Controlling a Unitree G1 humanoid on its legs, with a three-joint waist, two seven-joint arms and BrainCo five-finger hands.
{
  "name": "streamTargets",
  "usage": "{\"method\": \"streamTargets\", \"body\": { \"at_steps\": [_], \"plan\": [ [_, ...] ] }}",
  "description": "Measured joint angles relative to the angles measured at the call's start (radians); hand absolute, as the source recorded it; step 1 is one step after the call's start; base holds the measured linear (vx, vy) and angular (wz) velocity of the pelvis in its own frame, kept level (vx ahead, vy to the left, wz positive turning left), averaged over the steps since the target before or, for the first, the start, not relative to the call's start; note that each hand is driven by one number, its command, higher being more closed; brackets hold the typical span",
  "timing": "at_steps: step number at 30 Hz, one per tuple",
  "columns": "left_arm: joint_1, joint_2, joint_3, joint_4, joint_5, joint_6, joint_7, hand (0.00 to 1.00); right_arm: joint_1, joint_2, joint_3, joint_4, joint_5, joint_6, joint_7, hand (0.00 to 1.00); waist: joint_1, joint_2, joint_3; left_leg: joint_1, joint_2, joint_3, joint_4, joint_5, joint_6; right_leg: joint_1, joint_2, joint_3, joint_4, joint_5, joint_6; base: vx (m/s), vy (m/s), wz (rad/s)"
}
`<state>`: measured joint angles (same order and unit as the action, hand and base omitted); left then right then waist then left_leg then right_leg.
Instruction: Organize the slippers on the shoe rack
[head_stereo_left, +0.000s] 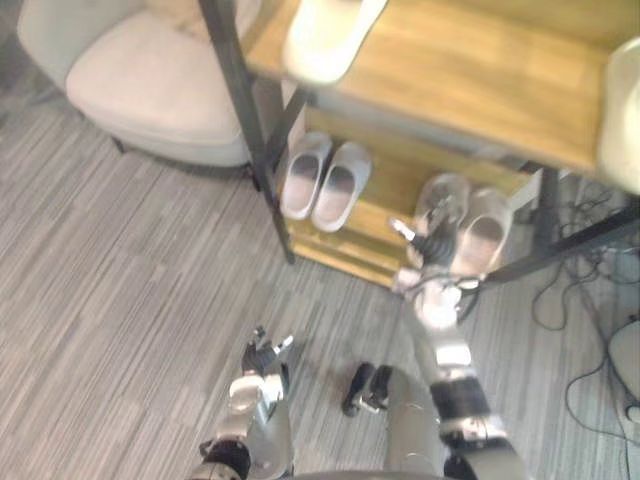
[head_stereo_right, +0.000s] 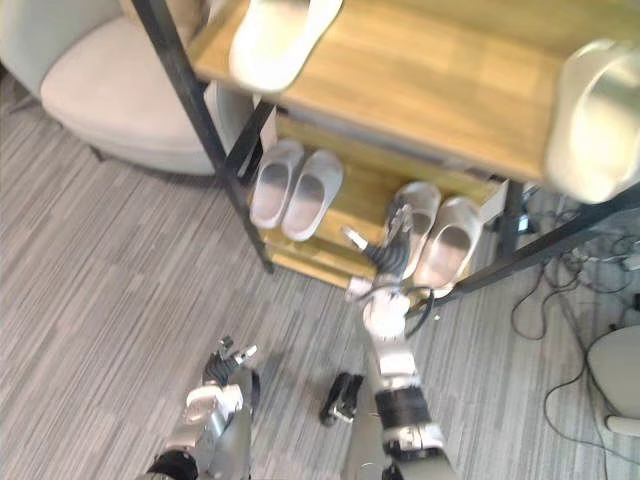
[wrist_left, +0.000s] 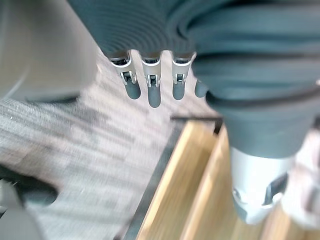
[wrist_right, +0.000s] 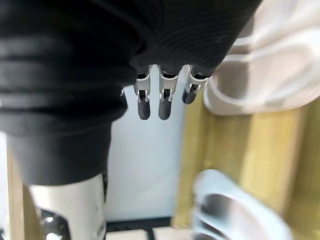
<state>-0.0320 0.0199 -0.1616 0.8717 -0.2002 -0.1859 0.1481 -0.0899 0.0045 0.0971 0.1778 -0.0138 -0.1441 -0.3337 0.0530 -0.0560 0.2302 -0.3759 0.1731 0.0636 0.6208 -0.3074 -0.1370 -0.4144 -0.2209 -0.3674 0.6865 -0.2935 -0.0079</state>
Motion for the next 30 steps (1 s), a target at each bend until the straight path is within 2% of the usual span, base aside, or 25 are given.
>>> {"method": "streamTargets", "body": {
  "at_steps": [1,3,4,7,8,11,12,16,21,23,25,26,30],
  "plan": [
    [0.005,0.008,-0.028,0.029,0.014,0.004,-0.007,0.0,0.048,-0.015,0.002,0.045,-0.03,0.001,0.03,0.0,-0.008,-0.007,-0.024,0.057,-0.012,0.017,-0.081,0.028,0.003,0.039,0.006,0.007,-0.065,0.026,0.01,0.11,0.067,-0.1],
    [0.015,0.013,-0.034,0.046,0.03,0.007,-0.02,0.0,0.082,-0.038,0.002,0.114,-0.045,0.007,0.058,0.0,-0.025,-0.003,-0.043,0.122,-0.022,0.032,-0.169,0.062,0.01,0.094,0.018,0.007,-0.145,0.06,0.018,0.14,0.082,-0.13],
    [0.029,0.023,-0.039,0.049,0.045,0.007,-0.024,0.0,0.112,-0.061,-0.002,0.188,-0.077,0.011,0.085,0.0,-0.042,0.006,-0.058,0.187,-0.03,0.046,-0.248,0.091,0.013,0.143,0.029,0.015,-0.215,0.091,0.029,0.13,0.073,-0.17],
    [0.036,0.046,-0.068,0.049,0.067,0.007,-0.034,0.0,0.16,-0.085,-0.021,0.325,-0.115,0.021,0.121,0.0,-0.051,0.029,-0.084,0.263,-0.039,0.072,-0.346,0.127,0.02,0.205,0.046,0.024,-0.314,0.137,0.041,0.12,0.077,-0.21],
    [0.036,0.065,-0.074,0.05,0.089,0.007,-0.044,0.0,0.188,-0.094,-0.05,0.427,-0.144,0.032,0.143,0.0,-0.056,0.044,-0.096,0.31,-0.046,0.088,-0.409,0.154,0.023,0.249,0.056,0.028,-0.381,0.169,0.05,0.09,0.071,-0.13],
    [0.037,0.085,-0.082,0.05,0.122,0.006,-0.048,0.0,0.225,-0.092,-0.074,0.552,-0.146,0.041,0.17,0.0,-0.062,0.058,-0.114,0.366,-0.051,0.095,-0.477,0.183,0.025,0.313,0.076,0.03,-0.477,0.217,0.057,0.07,0.053,-0.09],
    [0.037,0.086,-0.083,0.051,0.123,0.006,-0.048,0.0,0.227,-0.091,-0.076,0.559,-0.146,0.041,0.172,0.0,-0.063,0.058,-0.116,0.368,-0.052,0.095,-0.48,0.184,0.026,0.316,0.077,0.031,-0.484,0.22,0.057,0.04,0.033,-0.05],
    [0.037,0.088,-0.099,0.067,0.152,0.007,-0.065,0.0,0.229,-0.085,-0.137,0.667,-0.137,0.037,0.193,0.0,-0.066,0.059,-0.124,0.412,-0.06,0.114,-0.514,0.202,0.034,0.387,0.1,0.051,-0.607,0.295,0.06,-0.03,0.031,-0.14],
    [0.045,0.082,-0.207,0.08,0.16,0.007,-0.067,0.0,0.21,-0.079,-0.174,0.748,-0.1,0.036,0.198,0.0,-0.06,0.056,-0.146,0.432,-0.072,0.114,-0.557,0.222,0.048,0.447,0.114,0.051,-0.746,0.372,0.067,-0.08,0.007,-0.02],
    [0.044,0.085,-0.273,0.033,0.159,0.012,-0.07,0.0,0.211,-0.079,-0.176,0.753,-0.096,0.036,0.198,0.0,-0.06,0.055,-0.15,0.432,-0.079,0.113,-0.572,0.226,0.051,0.454,0.114,0.052,-0.776,0.392,0.061,-0.14,-0.001,-0.04],
    [0.044,0.087,-0.348,-0.083,0.158,0.016,-0.077,0.0,0.211,-0.075,-0.185,0.754,-0.094,0.036,0.198,0.0,-0.061,0.053,-0.151,0.43,-0.084,0.105,-0.584,0.227,0.049,0.452,0.109,0.051,-0.781,0.397,0.066,-0.15,-0.005,0.06],
    [0.044,0.087,-0.412,-0.18,0.154,0.013,-0.1,0.0,0.212,-0.073,-0.191,0.759,-0.094,0.036,0.198,0.0,-0.061,0.049,-0.157,0.43,-0.091,0.083,-0.591,0.227,0.05,0.454,0.106,0.048,-0.782,0.397,0.066,-0.1,-0.01,0.11],
    [0.042,0.083,-0.532,-0.38,0.108,-0.007,-0.149,0.0,0.216,-0.071,-0.192,0.77,-0.094,0.036,0.198,0.0,-0.063,0.045,-0.181,0.431,-0.098,0.06,-0.616,0.227,0.049,0.451,0.104,0.042,-0.782,0.397,0.066,-0.02,-0.02,0.1]
  ]
}}
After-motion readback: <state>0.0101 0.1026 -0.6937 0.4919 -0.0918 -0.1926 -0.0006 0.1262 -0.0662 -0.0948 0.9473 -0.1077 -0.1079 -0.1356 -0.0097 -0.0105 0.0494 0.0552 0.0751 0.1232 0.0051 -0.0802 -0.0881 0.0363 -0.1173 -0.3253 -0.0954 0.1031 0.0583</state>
